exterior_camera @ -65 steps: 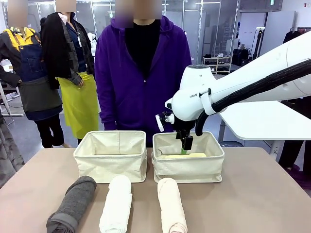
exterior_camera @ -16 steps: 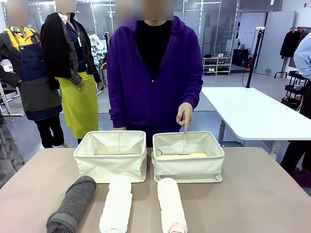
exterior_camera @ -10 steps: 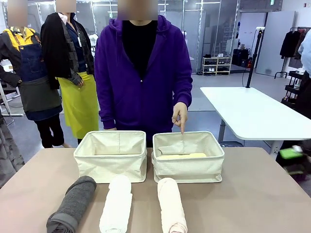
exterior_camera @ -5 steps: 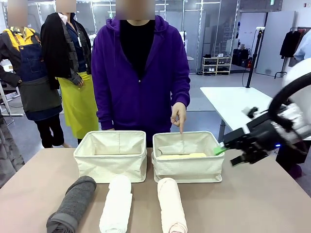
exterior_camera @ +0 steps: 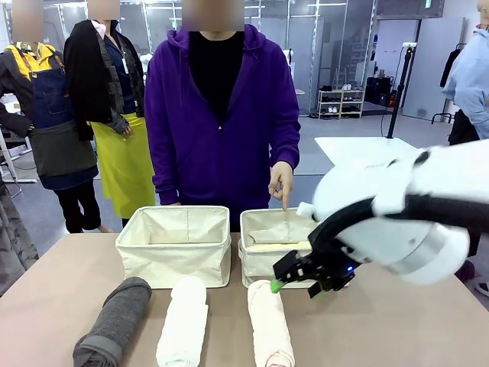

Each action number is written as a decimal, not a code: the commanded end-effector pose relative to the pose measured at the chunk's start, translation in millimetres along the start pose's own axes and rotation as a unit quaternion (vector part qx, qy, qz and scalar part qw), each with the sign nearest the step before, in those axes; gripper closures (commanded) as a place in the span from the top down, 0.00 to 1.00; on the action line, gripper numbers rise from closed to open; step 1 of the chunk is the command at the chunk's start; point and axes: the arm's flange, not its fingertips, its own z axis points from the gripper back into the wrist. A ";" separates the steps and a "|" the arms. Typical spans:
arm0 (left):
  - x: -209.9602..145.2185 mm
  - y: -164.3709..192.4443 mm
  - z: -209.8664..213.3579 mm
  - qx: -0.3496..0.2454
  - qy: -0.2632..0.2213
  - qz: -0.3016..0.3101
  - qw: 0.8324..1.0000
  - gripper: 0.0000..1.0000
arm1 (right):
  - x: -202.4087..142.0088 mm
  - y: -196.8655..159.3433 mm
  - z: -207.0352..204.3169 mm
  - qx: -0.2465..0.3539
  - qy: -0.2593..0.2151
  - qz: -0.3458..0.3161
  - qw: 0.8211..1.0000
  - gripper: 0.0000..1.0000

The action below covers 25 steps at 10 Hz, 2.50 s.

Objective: Divide the towels into two baskets.
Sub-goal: Pick up one hotel-folded towel from the bottom of the table and place it in the Fabric basket indicated by the person.

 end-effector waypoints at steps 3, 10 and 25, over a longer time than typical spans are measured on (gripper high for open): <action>1.6 1.3 2.3 -0.014 -0.008 -0.011 1.000 1.00 | -58.3 4.0 -38.1 -0.083 -0.003 -0.015 0.996 1.00; 1.6 1.3 2.3 -0.014 -0.008 -0.011 1.000 1.00 | -25.0 7.8 -87.6 -0.073 0.071 0.000 0.995 1.00; 1.6 1.3 2.3 -0.014 -0.008 -0.011 1.000 1.00 | -18.0 17.6 -101.0 -0.026 0.096 0.026 0.995 0.12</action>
